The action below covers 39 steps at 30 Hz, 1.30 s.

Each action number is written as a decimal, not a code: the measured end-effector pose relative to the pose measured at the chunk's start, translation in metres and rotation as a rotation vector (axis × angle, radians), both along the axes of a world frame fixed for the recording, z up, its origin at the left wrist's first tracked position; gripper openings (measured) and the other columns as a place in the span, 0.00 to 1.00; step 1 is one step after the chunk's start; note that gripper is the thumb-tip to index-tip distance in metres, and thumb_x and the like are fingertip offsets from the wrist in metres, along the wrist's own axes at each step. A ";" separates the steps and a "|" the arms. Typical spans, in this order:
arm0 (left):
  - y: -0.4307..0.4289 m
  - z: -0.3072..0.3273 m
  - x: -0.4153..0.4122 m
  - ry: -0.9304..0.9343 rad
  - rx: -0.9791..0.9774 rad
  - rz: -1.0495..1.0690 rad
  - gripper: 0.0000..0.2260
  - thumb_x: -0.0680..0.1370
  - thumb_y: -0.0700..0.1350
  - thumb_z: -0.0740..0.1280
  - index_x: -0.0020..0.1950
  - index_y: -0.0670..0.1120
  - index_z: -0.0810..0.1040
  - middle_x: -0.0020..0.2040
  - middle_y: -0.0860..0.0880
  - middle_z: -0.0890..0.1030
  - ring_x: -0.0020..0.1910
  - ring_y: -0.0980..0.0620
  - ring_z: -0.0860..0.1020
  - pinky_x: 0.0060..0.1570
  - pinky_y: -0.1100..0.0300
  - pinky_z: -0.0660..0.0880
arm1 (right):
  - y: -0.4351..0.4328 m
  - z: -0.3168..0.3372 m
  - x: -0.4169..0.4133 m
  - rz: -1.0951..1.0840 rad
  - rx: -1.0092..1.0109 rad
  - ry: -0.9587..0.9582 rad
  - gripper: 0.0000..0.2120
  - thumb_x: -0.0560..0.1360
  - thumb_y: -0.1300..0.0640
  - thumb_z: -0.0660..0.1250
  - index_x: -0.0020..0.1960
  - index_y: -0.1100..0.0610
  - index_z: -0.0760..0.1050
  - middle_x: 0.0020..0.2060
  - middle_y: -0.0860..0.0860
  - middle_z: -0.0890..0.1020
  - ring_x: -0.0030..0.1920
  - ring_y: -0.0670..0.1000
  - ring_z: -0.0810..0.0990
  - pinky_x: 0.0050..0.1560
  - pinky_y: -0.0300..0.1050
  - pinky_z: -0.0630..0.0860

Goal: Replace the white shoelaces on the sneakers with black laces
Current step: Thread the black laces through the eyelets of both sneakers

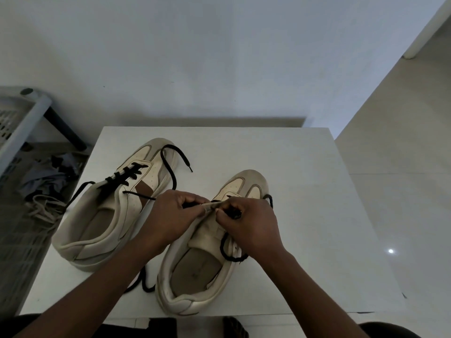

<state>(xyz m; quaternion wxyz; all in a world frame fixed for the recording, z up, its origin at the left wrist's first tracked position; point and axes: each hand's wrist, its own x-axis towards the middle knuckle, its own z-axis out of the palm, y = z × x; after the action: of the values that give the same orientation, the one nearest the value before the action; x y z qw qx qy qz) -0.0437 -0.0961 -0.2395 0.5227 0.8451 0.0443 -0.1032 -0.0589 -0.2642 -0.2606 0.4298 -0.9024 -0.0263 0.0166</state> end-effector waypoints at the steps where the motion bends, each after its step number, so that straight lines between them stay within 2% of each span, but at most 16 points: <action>1: 0.000 0.000 0.000 0.005 -0.003 0.001 0.12 0.73 0.35 0.70 0.41 0.51 0.85 0.39 0.56 0.85 0.41 0.60 0.82 0.44 0.65 0.78 | 0.001 -0.001 -0.001 -0.008 0.005 0.001 0.04 0.72 0.51 0.70 0.44 0.48 0.83 0.34 0.43 0.82 0.35 0.43 0.79 0.35 0.39 0.76; 5: 0.000 0.000 0.000 -0.014 0.003 -0.017 0.12 0.73 0.35 0.69 0.42 0.52 0.85 0.39 0.58 0.85 0.41 0.62 0.82 0.42 0.70 0.77 | 0.005 -0.002 -0.003 -0.030 0.011 -0.005 0.06 0.73 0.51 0.69 0.48 0.48 0.84 0.37 0.44 0.84 0.37 0.43 0.80 0.38 0.37 0.76; 10: 0.002 0.000 0.000 -0.035 0.046 -0.062 0.10 0.74 0.39 0.71 0.43 0.55 0.85 0.39 0.57 0.85 0.41 0.60 0.82 0.42 0.67 0.78 | 0.010 -0.005 -0.004 -0.061 0.007 -0.026 0.07 0.74 0.52 0.69 0.49 0.49 0.84 0.39 0.44 0.85 0.39 0.43 0.81 0.43 0.40 0.79; 15: 0.006 0.001 0.003 -0.061 0.108 -0.155 0.07 0.74 0.41 0.72 0.45 0.53 0.84 0.37 0.54 0.83 0.36 0.61 0.78 0.37 0.72 0.72 | 0.015 -0.006 -0.007 -0.085 0.008 -0.105 0.06 0.74 0.54 0.70 0.48 0.50 0.85 0.38 0.45 0.85 0.38 0.44 0.81 0.42 0.43 0.80; 19: 0.007 0.005 0.004 -0.038 0.059 -0.200 0.10 0.78 0.39 0.66 0.46 0.49 0.85 0.39 0.55 0.84 0.41 0.60 0.81 0.41 0.67 0.76 | 0.019 -0.009 -0.010 -0.101 0.025 -0.201 0.07 0.73 0.54 0.69 0.47 0.50 0.85 0.38 0.45 0.85 0.37 0.44 0.81 0.39 0.46 0.81; 21: 0.007 0.005 0.005 -0.008 0.042 -0.191 0.12 0.80 0.37 0.62 0.46 0.48 0.85 0.38 0.53 0.84 0.38 0.60 0.81 0.35 0.68 0.75 | 0.020 -0.010 -0.011 -0.090 0.008 -0.230 0.08 0.72 0.53 0.67 0.47 0.50 0.85 0.38 0.45 0.85 0.37 0.44 0.82 0.39 0.46 0.81; 23: 0.007 0.004 0.007 -0.026 0.067 -0.198 0.12 0.80 0.36 0.62 0.46 0.47 0.85 0.38 0.52 0.84 0.37 0.60 0.80 0.33 0.70 0.74 | 0.021 -0.011 -0.010 -0.082 -0.003 -0.235 0.09 0.73 0.53 0.67 0.48 0.50 0.85 0.38 0.45 0.85 0.37 0.44 0.82 0.39 0.46 0.81; 26: 0.007 0.000 0.009 -0.110 0.166 -0.233 0.09 0.77 0.36 0.67 0.45 0.48 0.85 0.37 0.57 0.83 0.39 0.63 0.79 0.37 0.73 0.73 | 0.017 -0.009 -0.008 -0.043 -0.061 -0.210 0.08 0.74 0.52 0.68 0.50 0.49 0.85 0.41 0.45 0.86 0.40 0.46 0.83 0.41 0.47 0.81; 28: 0.008 0.000 0.011 -0.108 0.164 -0.239 0.07 0.75 0.38 0.69 0.42 0.49 0.84 0.35 0.59 0.82 0.35 0.60 0.78 0.34 0.71 0.74 | 0.012 -0.004 -0.004 0.030 -0.128 -0.144 0.08 0.75 0.51 0.68 0.51 0.48 0.84 0.42 0.46 0.86 0.42 0.48 0.82 0.44 0.44 0.79; 30: 0.007 0.001 0.013 -0.106 0.174 -0.243 0.08 0.75 0.39 0.70 0.40 0.52 0.82 0.34 0.58 0.81 0.31 0.59 0.77 0.31 0.70 0.74 | 0.004 0.002 0.002 0.109 -0.181 -0.106 0.08 0.76 0.47 0.68 0.48 0.47 0.84 0.38 0.45 0.85 0.41 0.48 0.80 0.42 0.43 0.76; 32: 0.004 0.000 0.012 -0.141 0.253 -0.238 0.08 0.76 0.41 0.69 0.40 0.52 0.80 0.33 0.56 0.80 0.33 0.62 0.77 0.34 0.73 0.70 | -0.009 0.005 0.010 0.122 -0.152 -0.094 0.09 0.77 0.47 0.67 0.45 0.49 0.84 0.36 0.45 0.82 0.42 0.48 0.76 0.41 0.44 0.73; 34: 0.002 -0.001 0.010 -0.147 0.338 -0.223 0.06 0.78 0.41 0.66 0.42 0.51 0.78 0.37 0.57 0.81 0.37 0.64 0.77 0.37 0.74 0.69 | -0.023 0.006 0.019 0.077 -0.086 -0.071 0.07 0.78 0.52 0.65 0.49 0.50 0.83 0.43 0.44 0.82 0.48 0.46 0.74 0.45 0.40 0.71; 36: 0.001 0.000 0.010 -0.081 0.295 -0.184 0.08 0.80 0.41 0.61 0.43 0.50 0.74 0.40 0.54 0.82 0.34 0.60 0.78 0.40 0.67 0.74 | -0.031 0.004 0.024 0.105 -0.071 -0.044 0.10 0.80 0.57 0.62 0.56 0.48 0.80 0.53 0.42 0.81 0.54 0.44 0.71 0.50 0.35 0.69; 37: 0.001 0.001 0.010 -0.031 0.223 -0.144 0.08 0.81 0.40 0.59 0.44 0.49 0.72 0.40 0.52 0.82 0.32 0.58 0.79 0.39 0.61 0.77 | -0.031 0.001 0.025 0.143 -0.076 -0.018 0.13 0.80 0.59 0.61 0.58 0.48 0.79 0.56 0.42 0.80 0.57 0.45 0.71 0.54 0.38 0.70; 39: 0.001 0.005 0.010 0.053 0.105 -0.073 0.08 0.82 0.39 0.56 0.45 0.45 0.71 0.40 0.50 0.83 0.30 0.54 0.79 0.35 0.58 0.78 | -0.030 -0.003 0.025 0.183 -0.107 0.029 0.17 0.80 0.63 0.58 0.60 0.47 0.77 0.58 0.41 0.79 0.59 0.46 0.70 0.60 0.49 0.70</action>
<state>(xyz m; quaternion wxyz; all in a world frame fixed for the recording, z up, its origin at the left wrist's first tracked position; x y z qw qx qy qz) -0.0333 -0.0951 -0.2347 0.4722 0.8693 0.0327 -0.1423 -0.0339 -0.2940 -0.2639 0.3781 -0.9175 -0.1013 0.0703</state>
